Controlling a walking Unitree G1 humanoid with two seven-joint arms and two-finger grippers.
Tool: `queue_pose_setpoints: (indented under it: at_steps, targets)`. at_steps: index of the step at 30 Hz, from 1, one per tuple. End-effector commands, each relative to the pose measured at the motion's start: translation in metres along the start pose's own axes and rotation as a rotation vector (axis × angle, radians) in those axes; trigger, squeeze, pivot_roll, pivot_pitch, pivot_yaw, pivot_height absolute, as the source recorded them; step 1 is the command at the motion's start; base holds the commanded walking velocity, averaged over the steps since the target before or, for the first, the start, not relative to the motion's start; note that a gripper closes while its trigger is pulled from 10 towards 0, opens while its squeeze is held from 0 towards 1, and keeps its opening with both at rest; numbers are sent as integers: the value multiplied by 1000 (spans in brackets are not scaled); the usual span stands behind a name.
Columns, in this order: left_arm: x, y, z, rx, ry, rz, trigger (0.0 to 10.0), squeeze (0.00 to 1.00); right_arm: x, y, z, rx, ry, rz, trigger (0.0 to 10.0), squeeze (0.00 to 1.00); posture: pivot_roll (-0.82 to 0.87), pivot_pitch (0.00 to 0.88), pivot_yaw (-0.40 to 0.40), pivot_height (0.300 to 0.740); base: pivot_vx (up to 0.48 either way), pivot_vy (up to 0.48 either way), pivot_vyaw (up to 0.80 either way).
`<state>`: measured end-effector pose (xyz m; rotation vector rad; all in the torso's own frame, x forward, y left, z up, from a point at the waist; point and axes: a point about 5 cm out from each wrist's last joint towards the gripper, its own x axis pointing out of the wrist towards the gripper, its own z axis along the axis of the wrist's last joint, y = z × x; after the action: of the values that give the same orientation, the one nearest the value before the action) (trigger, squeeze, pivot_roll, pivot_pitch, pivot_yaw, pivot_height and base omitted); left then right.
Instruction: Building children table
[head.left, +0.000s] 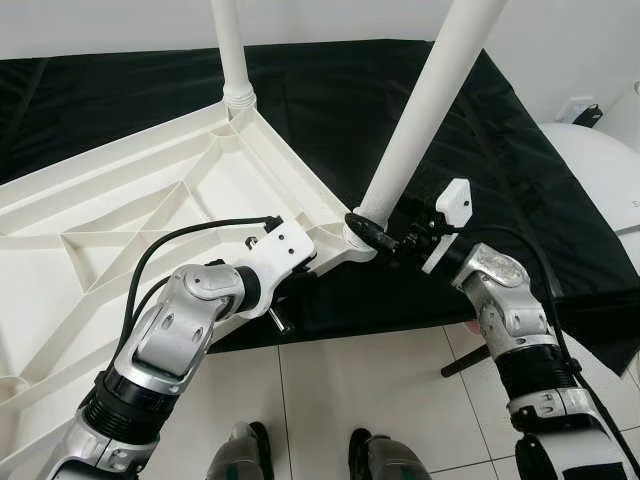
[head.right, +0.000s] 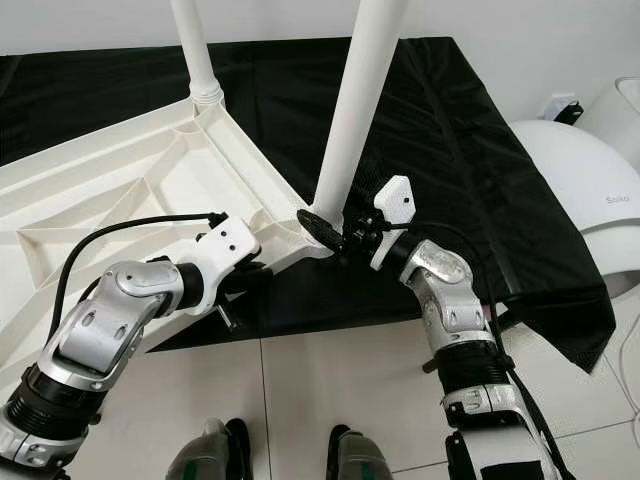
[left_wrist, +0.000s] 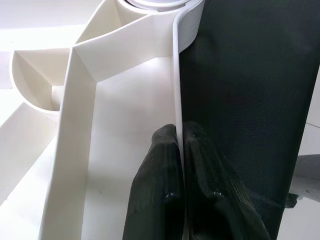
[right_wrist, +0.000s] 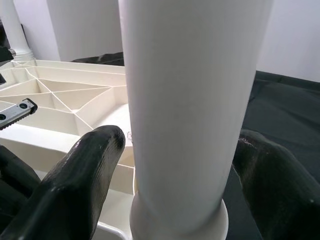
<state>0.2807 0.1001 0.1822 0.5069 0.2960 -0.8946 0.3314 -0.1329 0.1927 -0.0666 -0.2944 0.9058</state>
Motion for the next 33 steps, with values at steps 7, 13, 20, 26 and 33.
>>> queue_pose_setpoints:
  at_steps: [7, 13, 20, 26, 33]
  targets:
    - [-2, 2, 3, 10, -3, 47, 10000, 0, 1, -3, -3, 5, -6, 12, 10000, 0, -63, 194, -5, 740, 0, 0, 0]
    - [-3, 3, 3, 11, -2, 50, 10000, 0, 1, -7, -3, -6, -2, 20, 10000, 0, -61, 196, -5, 740, 0, 0, 0]
    - [-4, 3, 3, 10, 0, 52, 10000, 0, 2, -9, -2, -7, -3, 39, 10000, 0, -57, 198, -4, 740, 0, 0, 0]
    - [-4, 4, 3, 9, 1, 54, 10000, 0, 3, -9, -3, -11, -6, 49, 10000, 0, -54, 200, -5, 740, 0, 0, 0]
    - [-5, 4, 3, 10, 1, 55, 10000, 0, 4, -9, -2, -13, -10, 55, 4627, 0, -52, 201, -4, 740, 0, 0, 0]
